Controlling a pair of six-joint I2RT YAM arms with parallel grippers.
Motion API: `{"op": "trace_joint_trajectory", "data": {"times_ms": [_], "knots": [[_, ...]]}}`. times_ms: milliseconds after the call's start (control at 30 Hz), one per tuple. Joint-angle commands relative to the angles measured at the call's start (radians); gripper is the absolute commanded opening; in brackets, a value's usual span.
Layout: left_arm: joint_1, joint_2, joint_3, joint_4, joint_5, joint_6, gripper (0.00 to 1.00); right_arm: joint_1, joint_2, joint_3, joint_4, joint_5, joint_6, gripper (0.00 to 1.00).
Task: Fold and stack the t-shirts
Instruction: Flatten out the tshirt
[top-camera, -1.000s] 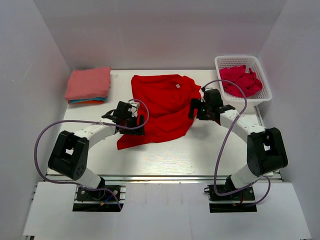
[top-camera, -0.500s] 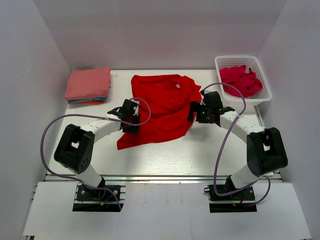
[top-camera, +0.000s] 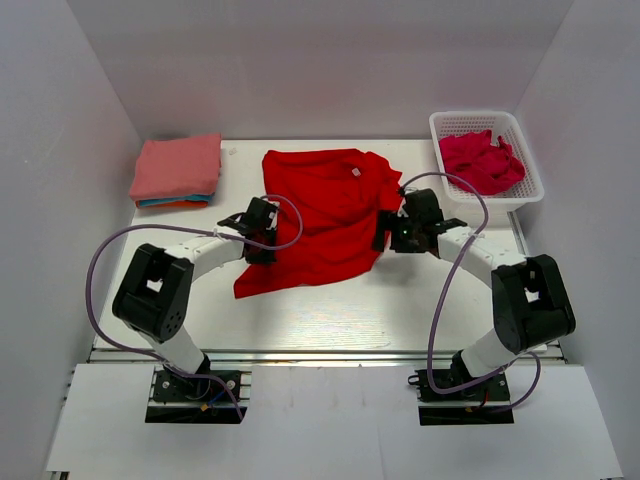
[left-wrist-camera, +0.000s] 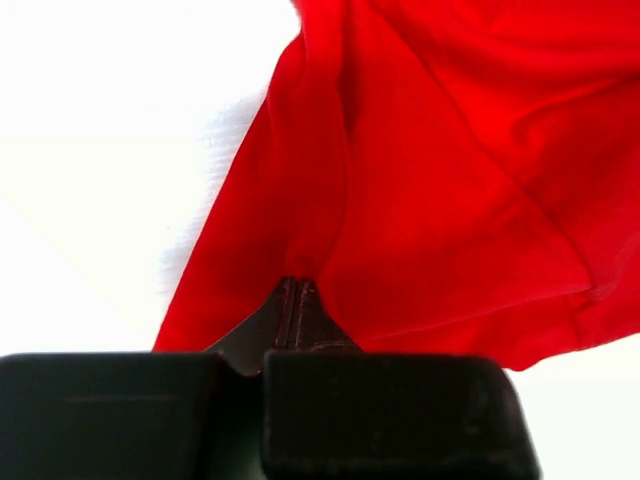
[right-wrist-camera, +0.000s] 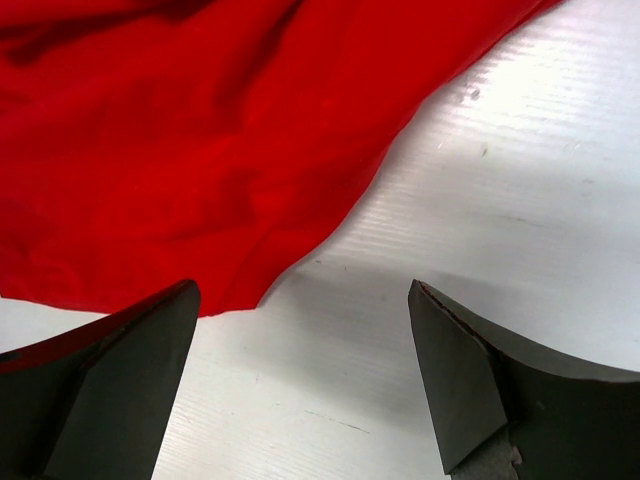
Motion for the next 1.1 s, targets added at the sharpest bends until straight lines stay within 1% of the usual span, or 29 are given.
{"op": "trace_joint_trajectory", "data": {"times_ms": [0, 67, 100, 133, 167, 200, 367, 400, 433, 467, 500, 533, 600, 667, 700, 733, 767, 800, 833, 933, 967, 1067], "knots": [[-0.005, -0.082, 0.022, 0.064, 0.041, 0.023, 0.00, 0.038, -0.005, -0.026, 0.018, -0.009, -0.016, 0.90], [-0.005, -0.116, 0.011, 0.093, 0.055, 0.032, 0.00, 0.052, 0.016, -0.028, 0.004, -0.009, -0.019, 0.90], [-0.005, -0.136, -0.018, 0.113, 0.066, 0.032, 0.00, 0.070, 0.021, -0.026, 0.009, -0.006, -0.023, 0.90], [-0.005, -0.177, -0.029, 0.145, 0.066, 0.032, 0.00, 0.078, 0.027, -0.028, 0.012, -0.003, -0.022, 0.90], [-0.005, -0.199, -0.040, 0.162, 0.066, 0.032, 0.00, 0.082, 0.044, -0.029, 0.019, 0.003, -0.014, 0.89], [0.005, -0.220, -0.063, 0.174, 0.066, 0.032, 0.00, 0.113, 0.047, -0.022, 0.029, 0.003, -0.011, 0.88], [0.015, -0.363, -0.158, 0.281, 0.066, 0.043, 0.00, 0.105, 0.079, -0.021, 0.081, 0.030, 0.045, 0.85], [0.015, -0.396, -0.170, 0.282, 0.066, 0.043, 0.00, 0.102, 0.088, -0.021, 0.088, 0.032, 0.064, 0.83], [0.015, -0.409, -0.184, 0.292, 0.066, 0.054, 0.00, 0.104, 0.099, -0.021, 0.098, 0.027, 0.078, 0.79], [0.015, -0.420, -0.184, 0.292, 0.078, 0.054, 0.00, 0.107, 0.114, -0.021, 0.111, 0.024, 0.093, 0.79], [0.015, -0.420, -0.193, 0.292, 0.078, 0.054, 0.00, 0.104, 0.121, -0.021, 0.119, 0.018, 0.098, 0.76], [0.015, -0.432, -0.193, 0.292, 0.078, 0.054, 0.00, 0.105, 0.128, -0.020, 0.127, 0.003, 0.104, 0.70], [0.015, -0.441, -0.193, 0.303, 0.078, 0.054, 0.00, 0.105, 0.147, -0.021, 0.162, -0.025, 0.113, 0.68], [0.015, -0.441, -0.202, 0.303, 0.078, 0.054, 0.00, 0.108, 0.156, -0.021, 0.179, -0.034, 0.119, 0.62], [0.015, -0.441, -0.203, 0.314, 0.089, 0.054, 0.00, 0.105, 0.161, -0.018, 0.179, -0.042, 0.125, 0.54], [0.015, -0.441, -0.203, 0.314, 0.089, 0.054, 0.00, 0.107, 0.156, -0.015, 0.179, -0.040, 0.122, 0.42], [0.015, -0.441, -0.203, 0.314, 0.089, 0.045, 0.00, 0.105, 0.154, -0.017, 0.209, -0.051, 0.119, 0.13], [0.015, -0.441, -0.203, 0.338, 0.089, 0.045, 0.00, 0.108, 0.148, -0.021, 0.231, -0.051, 0.121, 0.02], [0.015, -0.452, -0.203, 0.338, 0.074, 0.045, 0.00, 0.107, 0.124, -0.031, 0.259, -0.051, 0.119, 0.00], [0.015, -0.466, -0.203, 0.404, 0.055, 0.045, 0.00, 0.102, 0.078, -0.023, 0.293, 0.018, 0.110, 0.00], [0.015, -0.476, -0.190, 0.418, 0.055, 0.045, 0.00, 0.104, 0.066, -0.017, 0.291, 0.111, 0.107, 0.00], [0.015, -0.498, -0.137, 0.463, 0.041, 0.035, 0.00, 0.102, -0.051, 0.009, 0.308, 0.213, 0.055, 0.00]]}}
